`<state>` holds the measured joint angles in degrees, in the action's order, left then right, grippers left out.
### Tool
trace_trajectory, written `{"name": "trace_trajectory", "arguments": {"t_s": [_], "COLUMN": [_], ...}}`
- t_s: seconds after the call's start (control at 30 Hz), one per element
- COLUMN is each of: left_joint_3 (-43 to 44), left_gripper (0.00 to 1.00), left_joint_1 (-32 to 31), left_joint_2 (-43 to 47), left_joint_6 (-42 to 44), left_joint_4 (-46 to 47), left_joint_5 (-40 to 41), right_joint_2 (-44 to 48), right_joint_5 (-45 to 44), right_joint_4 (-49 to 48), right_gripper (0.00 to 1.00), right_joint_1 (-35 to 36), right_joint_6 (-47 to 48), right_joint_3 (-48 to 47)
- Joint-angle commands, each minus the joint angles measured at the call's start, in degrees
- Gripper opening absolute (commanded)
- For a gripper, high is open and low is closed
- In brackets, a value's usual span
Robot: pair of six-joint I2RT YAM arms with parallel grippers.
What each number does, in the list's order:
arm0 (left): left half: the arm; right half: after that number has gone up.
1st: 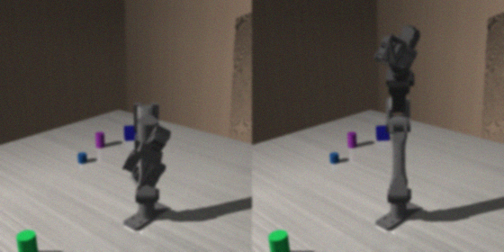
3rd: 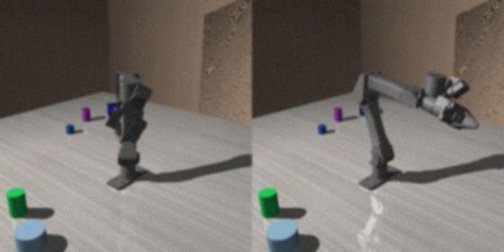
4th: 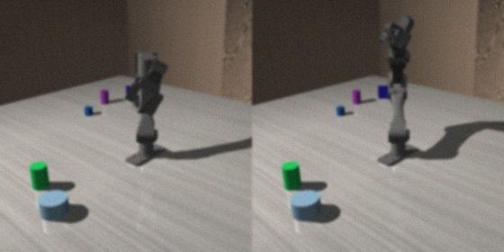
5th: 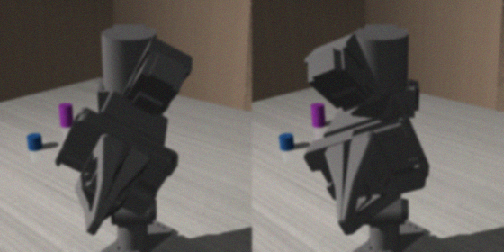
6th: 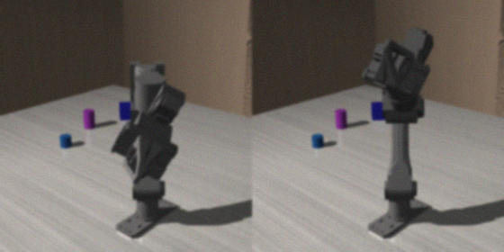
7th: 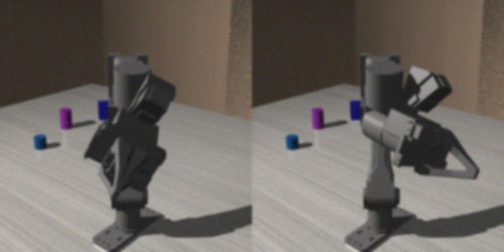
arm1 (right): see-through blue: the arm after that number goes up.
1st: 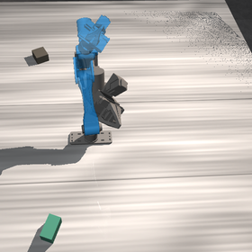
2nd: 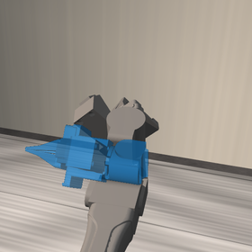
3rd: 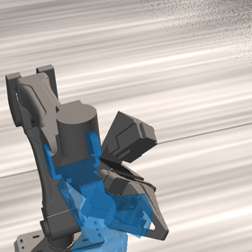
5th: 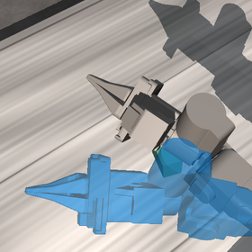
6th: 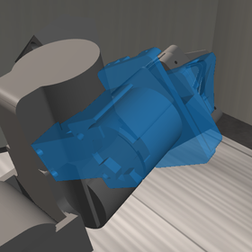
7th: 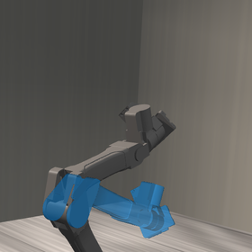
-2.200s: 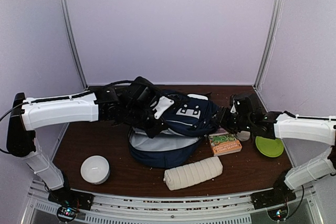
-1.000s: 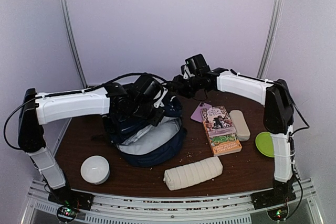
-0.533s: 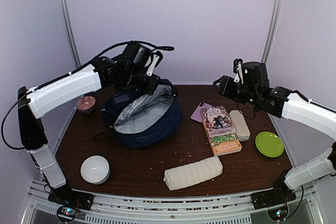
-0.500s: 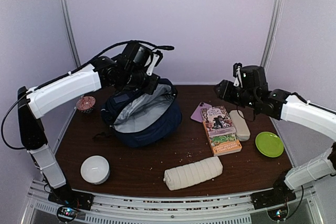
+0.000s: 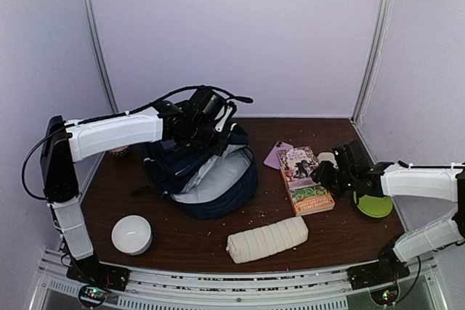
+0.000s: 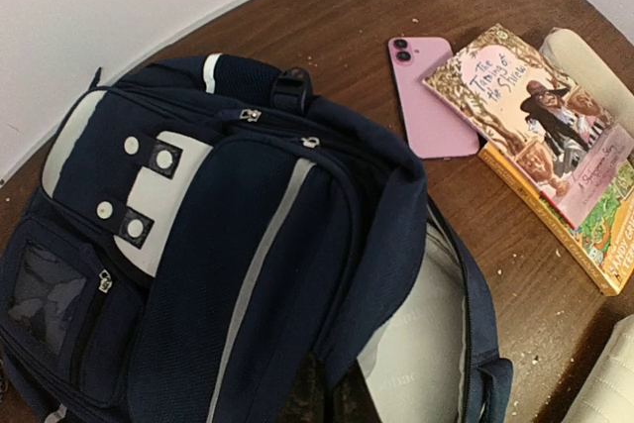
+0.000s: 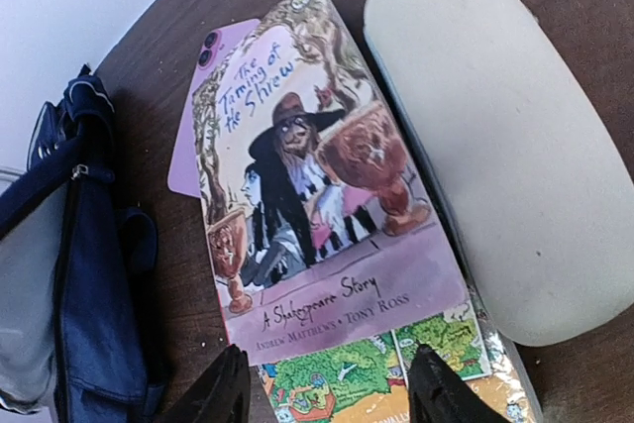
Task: Pack the student bag
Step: Adjust the student bag at the center of the board.
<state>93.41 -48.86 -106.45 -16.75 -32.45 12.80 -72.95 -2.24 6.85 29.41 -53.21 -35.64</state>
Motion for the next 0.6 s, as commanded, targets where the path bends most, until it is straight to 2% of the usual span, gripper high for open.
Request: {"name": "trace_trajectory", "arguments": {"t_s": [0.0,0.2,0.57], "left_joint_3": [-2.78,-7.27,-14.13], "left_gripper": [0.00,0.00,0.00], "left_joint_1": [0.53,0.46,0.08], "left_joint_2": [1.58,3.24,6.93], "left_joint_6": [-2.82,-6.16,-7.15], "left_joint_4": [6.85,8.08,10.76], "left_joint_5": [-0.45,1.58,1.46], "right_joint_2": [1.96,-0.54,-8.70], "right_joint_5": [1.86,-1.53,-1.74], "right_joint_4": [-10.75,-13.87,-20.94], "right_gripper": [0.55,0.55,0.55], "right_joint_1": [-1.28,-1.37,-1.76], "right_joint_6": [-14.73,-24.72,-32.87], "right_joint_3": [6.64,7.75,10.07]}}
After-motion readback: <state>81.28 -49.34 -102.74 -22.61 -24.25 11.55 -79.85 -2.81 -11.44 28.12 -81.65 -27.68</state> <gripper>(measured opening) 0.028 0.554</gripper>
